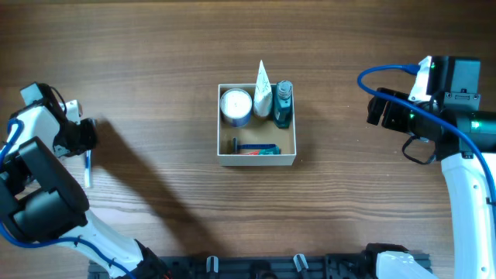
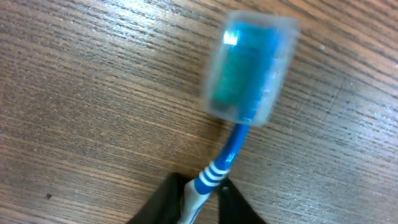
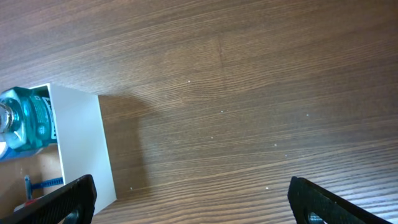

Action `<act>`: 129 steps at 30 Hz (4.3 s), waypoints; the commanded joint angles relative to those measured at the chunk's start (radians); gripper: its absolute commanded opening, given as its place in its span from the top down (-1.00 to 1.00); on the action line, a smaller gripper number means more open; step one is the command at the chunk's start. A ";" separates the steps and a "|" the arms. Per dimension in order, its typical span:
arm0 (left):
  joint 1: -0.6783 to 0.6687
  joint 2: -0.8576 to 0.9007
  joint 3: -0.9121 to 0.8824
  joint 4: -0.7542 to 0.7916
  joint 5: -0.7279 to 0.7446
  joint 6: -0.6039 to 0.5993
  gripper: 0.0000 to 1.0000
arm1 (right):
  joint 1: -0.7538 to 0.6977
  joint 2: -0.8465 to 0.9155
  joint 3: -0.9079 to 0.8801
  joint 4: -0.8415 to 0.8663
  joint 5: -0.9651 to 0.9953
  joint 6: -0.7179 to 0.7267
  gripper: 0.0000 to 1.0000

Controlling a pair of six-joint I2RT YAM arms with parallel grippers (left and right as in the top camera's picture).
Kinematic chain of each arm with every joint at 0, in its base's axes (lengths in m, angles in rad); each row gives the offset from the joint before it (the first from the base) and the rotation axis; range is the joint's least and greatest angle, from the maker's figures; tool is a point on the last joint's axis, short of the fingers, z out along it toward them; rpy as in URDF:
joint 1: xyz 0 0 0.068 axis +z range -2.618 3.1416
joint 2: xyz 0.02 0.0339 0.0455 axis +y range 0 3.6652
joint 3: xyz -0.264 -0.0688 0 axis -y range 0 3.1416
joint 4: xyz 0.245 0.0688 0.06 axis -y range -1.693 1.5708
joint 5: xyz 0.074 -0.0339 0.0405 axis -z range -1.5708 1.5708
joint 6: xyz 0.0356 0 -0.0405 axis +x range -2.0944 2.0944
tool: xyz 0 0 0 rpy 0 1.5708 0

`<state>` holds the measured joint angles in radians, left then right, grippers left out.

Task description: Pack container

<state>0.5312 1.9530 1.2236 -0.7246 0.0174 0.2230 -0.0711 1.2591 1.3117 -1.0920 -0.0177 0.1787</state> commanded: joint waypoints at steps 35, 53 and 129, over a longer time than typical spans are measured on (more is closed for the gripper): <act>-1.117 -0.507 0.092 -0.118 0.078 0.503 0.92 | -0.134 0.015 0.003 0.001 -0.095 0.014 -0.99; -1.184 -0.271 0.091 -0.087 0.079 0.586 0.92 | -0.134 0.015 0.003 -0.001 -0.095 0.014 -1.00; -0.449 -0.725 -0.227 -0.007 0.193 -0.252 -0.99 | 0.062 -0.071 -0.227 0.276 0.028 0.089 -0.99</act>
<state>0.0795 1.4025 1.1614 -0.7799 0.1440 -0.0326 -0.0128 1.3380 1.1973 -0.8474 -0.0174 0.2169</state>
